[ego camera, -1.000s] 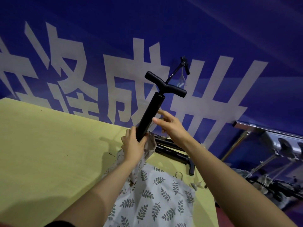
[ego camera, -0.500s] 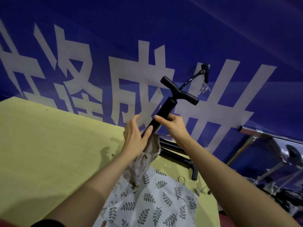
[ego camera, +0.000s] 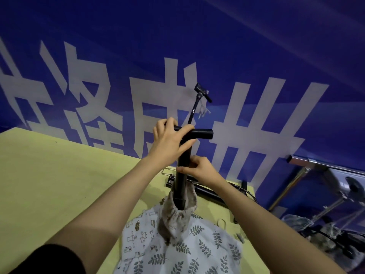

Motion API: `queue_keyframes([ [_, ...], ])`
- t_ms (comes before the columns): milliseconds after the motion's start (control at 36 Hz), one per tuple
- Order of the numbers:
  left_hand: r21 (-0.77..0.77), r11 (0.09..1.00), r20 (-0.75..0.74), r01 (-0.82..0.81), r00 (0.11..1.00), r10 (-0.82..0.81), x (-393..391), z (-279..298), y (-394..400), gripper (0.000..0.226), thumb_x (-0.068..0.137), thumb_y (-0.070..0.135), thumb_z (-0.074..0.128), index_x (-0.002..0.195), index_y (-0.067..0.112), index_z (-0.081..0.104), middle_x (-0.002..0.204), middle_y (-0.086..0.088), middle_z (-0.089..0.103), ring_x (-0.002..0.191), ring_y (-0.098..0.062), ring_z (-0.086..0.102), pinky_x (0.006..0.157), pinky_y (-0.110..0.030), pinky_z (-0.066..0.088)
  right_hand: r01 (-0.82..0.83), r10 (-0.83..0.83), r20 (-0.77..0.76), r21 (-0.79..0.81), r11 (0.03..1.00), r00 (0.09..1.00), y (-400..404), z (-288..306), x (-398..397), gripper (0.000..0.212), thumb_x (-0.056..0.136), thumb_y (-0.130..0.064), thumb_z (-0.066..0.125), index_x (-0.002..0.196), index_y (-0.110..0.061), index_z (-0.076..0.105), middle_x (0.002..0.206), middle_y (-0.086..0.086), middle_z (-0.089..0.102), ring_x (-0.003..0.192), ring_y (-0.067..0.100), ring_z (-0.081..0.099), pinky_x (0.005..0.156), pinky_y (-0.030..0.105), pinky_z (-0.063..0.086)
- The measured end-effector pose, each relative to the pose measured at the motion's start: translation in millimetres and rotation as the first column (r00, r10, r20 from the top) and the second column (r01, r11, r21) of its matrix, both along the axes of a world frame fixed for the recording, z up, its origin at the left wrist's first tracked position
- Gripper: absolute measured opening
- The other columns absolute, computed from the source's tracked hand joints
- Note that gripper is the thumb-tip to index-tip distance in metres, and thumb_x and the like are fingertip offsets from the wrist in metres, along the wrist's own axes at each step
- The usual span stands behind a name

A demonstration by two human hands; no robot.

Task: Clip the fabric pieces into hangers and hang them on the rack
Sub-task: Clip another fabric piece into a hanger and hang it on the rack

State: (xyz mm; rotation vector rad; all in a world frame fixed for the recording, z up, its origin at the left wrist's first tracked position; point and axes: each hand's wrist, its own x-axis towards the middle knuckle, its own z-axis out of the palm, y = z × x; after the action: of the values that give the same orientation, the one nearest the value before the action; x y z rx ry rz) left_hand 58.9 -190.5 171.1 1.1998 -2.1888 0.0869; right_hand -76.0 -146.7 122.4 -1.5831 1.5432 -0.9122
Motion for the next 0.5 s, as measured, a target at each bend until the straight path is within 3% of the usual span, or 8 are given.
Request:
queue_keyframes([
  [56, 0.002, 1.000, -0.038, -0.005, 0.999, 0.005, 4, -2, -1, 0.038, 0.090, 0.050, 0.050, 0.124, 0.033, 0.051, 0.113, -0.007, 0.040, 0.112, -0.028, 0.029, 0.093, -0.037, 0.026, -0.077, 0.079, -0.053, 0.027, 0.997, 0.996, 1, 3, -6, 0.035, 0.082, -0.023, 0.072, 0.113, -0.014, 0.061, 0.098, 0.015, 0.066, 0.090, 0.026, 0.065, 0.082, 0.039, 0.052],
  [111, 0.007, 1.000, -0.046, -0.018, 0.999, 0.019, 9, -4, -2, 0.038, 0.089, 0.049, 0.051, 0.123, 0.032, 0.053, 0.111, -0.007, 0.041, 0.110, -0.028, 0.030, 0.091, -0.036, 0.025, -0.082, 0.081, -0.134, 0.003, 0.997, 0.988, 0, 7, -15, 0.044, 0.084, -0.006, 0.064, 0.127, -0.011, 0.054, 0.078, 0.011, 0.054, 0.069, 0.020, 0.055, 0.065, 0.032, 0.047],
  [194, 0.001, 1.000, -0.042, -0.018, 0.999, 0.018, 15, -8, -3, 0.036, 0.089, 0.048, 0.052, 0.121, 0.032, 0.054, 0.108, -0.007, 0.041, 0.108, -0.029, 0.031, 0.088, -0.036, 0.025, 0.070, -0.095, -0.180, -0.139, 0.988, 0.979, -4, 14, -25, 0.047, 0.082, 0.011, 0.049, 0.123, -0.010, 0.055, 0.068, 0.000, 0.043, 0.057, 0.009, 0.042, 0.052, 0.014, 0.039],
  [278, -0.014, 1.000, -0.028, 0.021, 0.999, -0.021, 18, -11, -2, 0.034, 0.088, 0.046, 0.055, 0.119, 0.032, 0.056, 0.107, -0.006, 0.041, 0.106, -0.024, 0.027, 0.084, -0.033, 0.019, 0.173, -0.240, -0.171, -0.333, 0.927, 0.956, -7, 22, -29, 0.034, 0.088, 0.004, 0.048, 0.116, -0.013, 0.057, 0.065, -0.004, 0.044, 0.057, 0.010, 0.043, 0.056, 0.024, 0.042],
  [389, -0.049, 0.996, -0.019, 0.072, 0.997, -0.073, 21, -9, -1, 0.032, 0.084, 0.041, 0.062, 0.114, 0.029, 0.059, 0.103, -0.008, 0.044, 0.101, -0.019, 0.024, 0.083, -0.033, 0.019, 0.342, -0.340, 0.079, -0.409, 0.846, 0.937, -11, 40, -29, 0.013, 0.092, -0.005, 0.052, 0.103, -0.011, 0.055, 0.066, 0.001, 0.049, 0.057, 0.019, 0.053, 0.059, 0.044, 0.057],
  [472, -0.026, 0.992, -0.017, 0.121, 0.992, -0.122, 24, -9, 0, 0.031, 0.083, 0.042, 0.063, 0.111, 0.031, 0.056, 0.102, -0.006, 0.043, 0.101, -0.018, 0.024, 0.083, -0.033, 0.019, 0.425, -0.357, 0.236, -0.406, 0.809, 0.904, -15, 58, -26, 0.004, 0.092, -0.012, 0.058, 0.093, -0.009, 0.056, 0.061, 0.002, 0.048, 0.050, 0.018, 0.051, 0.052, 0.040, 0.056],
  [500, -0.009, 0.991, -0.013, 0.136, 0.991, -0.137, 26, -9, 0, 0.032, 0.082, 0.045, 0.062, 0.110, 0.032, 0.055, 0.102, -0.004, 0.041, 0.101, -0.018, 0.024, 0.083, -0.032, 0.019, 0.441, -0.356, 0.270, -0.409, 0.799, 0.895, -16, 65, -25, 0.010, 0.092, -0.016, 0.059, 0.088, -0.007, 0.057, 0.058, 0.002, 0.048, 0.048, 0.017, 0.049, 0.050, 0.037, 0.054],
])
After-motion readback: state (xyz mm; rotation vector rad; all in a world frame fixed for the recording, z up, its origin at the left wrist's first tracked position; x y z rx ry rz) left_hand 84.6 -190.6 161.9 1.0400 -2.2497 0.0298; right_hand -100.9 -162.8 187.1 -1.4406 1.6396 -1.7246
